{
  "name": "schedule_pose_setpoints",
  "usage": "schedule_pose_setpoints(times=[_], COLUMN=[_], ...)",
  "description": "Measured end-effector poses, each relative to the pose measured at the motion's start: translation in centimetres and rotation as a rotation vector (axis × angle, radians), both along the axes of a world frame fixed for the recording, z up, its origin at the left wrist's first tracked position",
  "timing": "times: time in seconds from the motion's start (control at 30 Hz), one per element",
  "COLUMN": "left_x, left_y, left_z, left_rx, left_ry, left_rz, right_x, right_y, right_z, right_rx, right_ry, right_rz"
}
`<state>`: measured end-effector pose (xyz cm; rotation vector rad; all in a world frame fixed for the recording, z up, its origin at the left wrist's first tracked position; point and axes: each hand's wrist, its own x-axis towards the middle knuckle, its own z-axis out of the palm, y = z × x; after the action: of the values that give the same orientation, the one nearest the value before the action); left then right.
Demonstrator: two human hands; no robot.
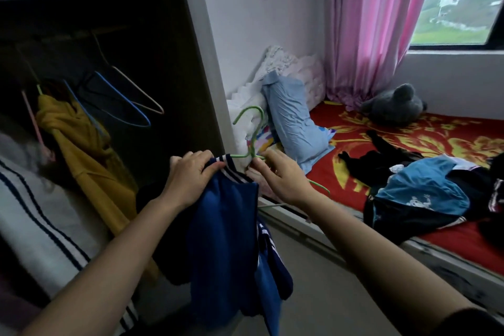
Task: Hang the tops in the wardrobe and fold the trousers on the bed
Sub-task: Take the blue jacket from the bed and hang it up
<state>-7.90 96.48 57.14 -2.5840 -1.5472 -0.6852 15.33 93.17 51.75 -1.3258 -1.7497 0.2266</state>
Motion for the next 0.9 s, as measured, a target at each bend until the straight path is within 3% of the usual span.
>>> schedule_pose_setpoints(times=[0.17, 0.23, 0.37, 0.53, 0.63, 0.77, 0.9], left_x=[-0.6, -0.5, 0.1, -0.1, -1.1, -3.0, -4.9], left_y=[1.0, 1.0, 0.4, -0.4, -0.6, -0.4, -0.1], left_z=[0.9, 1.6, 2.9, 3.7, 3.7, 3.0, 2.5], left_rx=[0.110, 0.149, 0.209, 0.238, 0.221, 0.183, 0.080], left_ry=[-0.132, -0.169, -0.190, -0.215, -0.227, -0.240, -0.300], left_rz=[0.038, 0.031, -0.002, -0.025, -0.026, -0.041, -0.071], right_x=[1.0, 0.6, -0.1, -1.0, -0.7, 1.0, 2.8], right_y=[-2.3, -3.1, -3.7, -3.0, -2.8, -2.8, -2.1], right_z=[-6.2, -8.9, -11.7, -12.7, -13.2, -13.7, -13.7], right_rx=[0.222, 0.230, -0.085, -0.574, -0.608, -0.556, -0.632], right_ry=[-0.158, -0.148, -0.268, -0.414, -0.499, -0.416, -0.176], right_rz=[-0.393, -0.416, -0.290, 0.122, 0.128, 0.016, -0.104])
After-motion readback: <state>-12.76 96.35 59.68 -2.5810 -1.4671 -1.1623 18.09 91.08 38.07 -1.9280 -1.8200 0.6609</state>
